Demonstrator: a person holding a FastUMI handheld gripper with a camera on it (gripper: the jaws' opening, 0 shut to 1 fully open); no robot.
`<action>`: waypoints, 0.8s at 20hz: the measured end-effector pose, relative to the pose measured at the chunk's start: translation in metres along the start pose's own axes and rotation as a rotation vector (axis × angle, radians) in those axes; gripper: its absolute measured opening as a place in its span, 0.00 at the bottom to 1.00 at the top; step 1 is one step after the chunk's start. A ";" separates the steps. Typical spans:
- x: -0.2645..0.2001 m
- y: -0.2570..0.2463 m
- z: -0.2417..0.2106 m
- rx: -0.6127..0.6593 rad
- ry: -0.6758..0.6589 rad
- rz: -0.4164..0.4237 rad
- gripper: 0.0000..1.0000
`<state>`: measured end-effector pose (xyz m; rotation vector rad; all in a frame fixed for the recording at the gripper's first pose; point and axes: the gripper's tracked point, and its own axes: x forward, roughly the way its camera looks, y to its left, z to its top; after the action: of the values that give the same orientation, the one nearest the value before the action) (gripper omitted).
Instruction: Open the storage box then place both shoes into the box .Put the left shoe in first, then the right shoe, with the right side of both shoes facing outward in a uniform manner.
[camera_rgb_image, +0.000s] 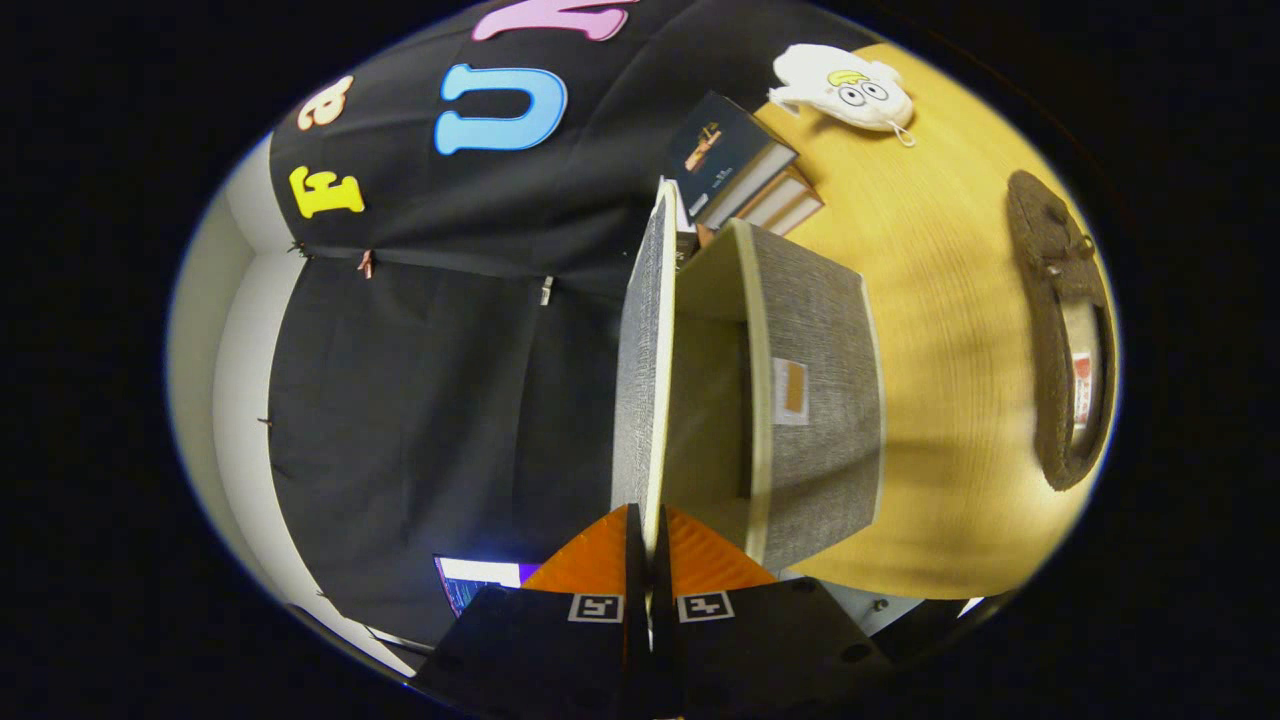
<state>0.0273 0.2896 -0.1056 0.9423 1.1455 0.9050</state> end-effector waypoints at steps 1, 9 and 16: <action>0.003 0.012 0.000 -0.019 -0.004 0.009 0.05; 0.047 0.089 -0.006 -0.267 0.022 -0.013 0.06; 0.119 0.144 -0.033 -0.324 0.053 0.024 0.06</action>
<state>0.0026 0.4539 -0.0145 0.6717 0.9952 1.1021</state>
